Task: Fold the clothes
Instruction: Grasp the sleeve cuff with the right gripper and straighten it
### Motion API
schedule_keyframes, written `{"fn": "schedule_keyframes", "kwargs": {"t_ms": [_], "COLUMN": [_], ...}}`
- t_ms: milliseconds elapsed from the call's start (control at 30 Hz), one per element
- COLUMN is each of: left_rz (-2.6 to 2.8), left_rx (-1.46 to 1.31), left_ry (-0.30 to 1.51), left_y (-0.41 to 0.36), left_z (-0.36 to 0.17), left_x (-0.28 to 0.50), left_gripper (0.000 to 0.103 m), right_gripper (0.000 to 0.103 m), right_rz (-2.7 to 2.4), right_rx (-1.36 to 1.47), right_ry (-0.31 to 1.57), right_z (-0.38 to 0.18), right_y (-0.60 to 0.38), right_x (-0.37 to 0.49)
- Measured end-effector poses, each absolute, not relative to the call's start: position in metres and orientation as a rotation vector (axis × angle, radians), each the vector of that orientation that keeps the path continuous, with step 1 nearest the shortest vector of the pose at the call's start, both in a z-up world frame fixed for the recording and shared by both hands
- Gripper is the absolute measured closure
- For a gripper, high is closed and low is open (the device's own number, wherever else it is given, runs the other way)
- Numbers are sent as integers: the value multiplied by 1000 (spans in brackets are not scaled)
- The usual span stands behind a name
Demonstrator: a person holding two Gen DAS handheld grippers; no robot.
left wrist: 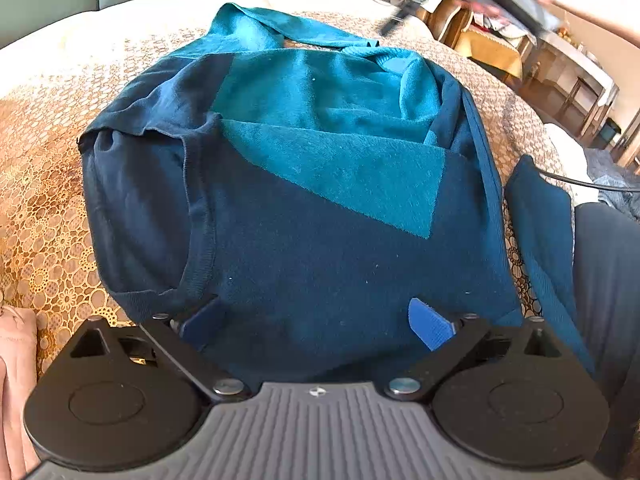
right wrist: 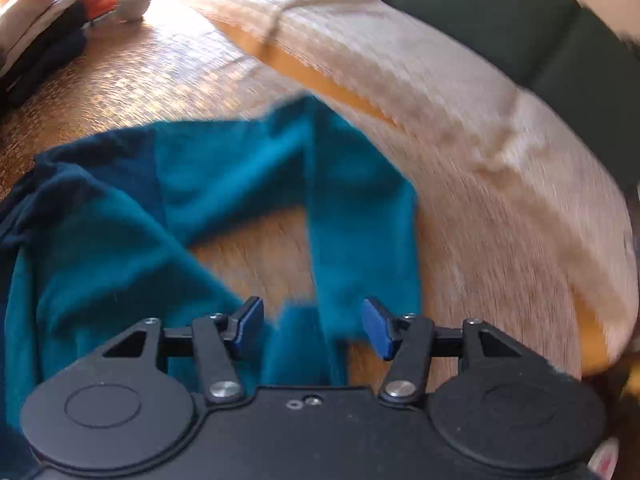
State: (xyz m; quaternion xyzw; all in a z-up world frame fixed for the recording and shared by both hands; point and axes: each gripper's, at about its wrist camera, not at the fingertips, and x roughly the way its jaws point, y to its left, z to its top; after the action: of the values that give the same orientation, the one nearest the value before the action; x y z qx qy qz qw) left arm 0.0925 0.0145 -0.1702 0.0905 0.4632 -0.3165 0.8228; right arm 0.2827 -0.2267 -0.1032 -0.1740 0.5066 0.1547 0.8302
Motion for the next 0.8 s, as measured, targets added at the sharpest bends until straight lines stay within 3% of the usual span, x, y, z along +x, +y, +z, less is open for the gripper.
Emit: {"fn": "schedule_keyframes", "kwargs": {"t_ms": [533, 800], "left_rz": [-628, -620], "left_rx": [245, 219], "left_ry": [992, 1011], "left_y": [3, 4], "left_z": [-173, -171], "left_x": [91, 95], "left_gripper": [0, 0], "right_gripper": [0, 0], "right_rz": [-24, -136], "right_rx": [188, 237], "right_ry": [1242, 1283], "right_z": [-129, -144], "right_y": [-318, -304], "right_x": [227, 240]}}
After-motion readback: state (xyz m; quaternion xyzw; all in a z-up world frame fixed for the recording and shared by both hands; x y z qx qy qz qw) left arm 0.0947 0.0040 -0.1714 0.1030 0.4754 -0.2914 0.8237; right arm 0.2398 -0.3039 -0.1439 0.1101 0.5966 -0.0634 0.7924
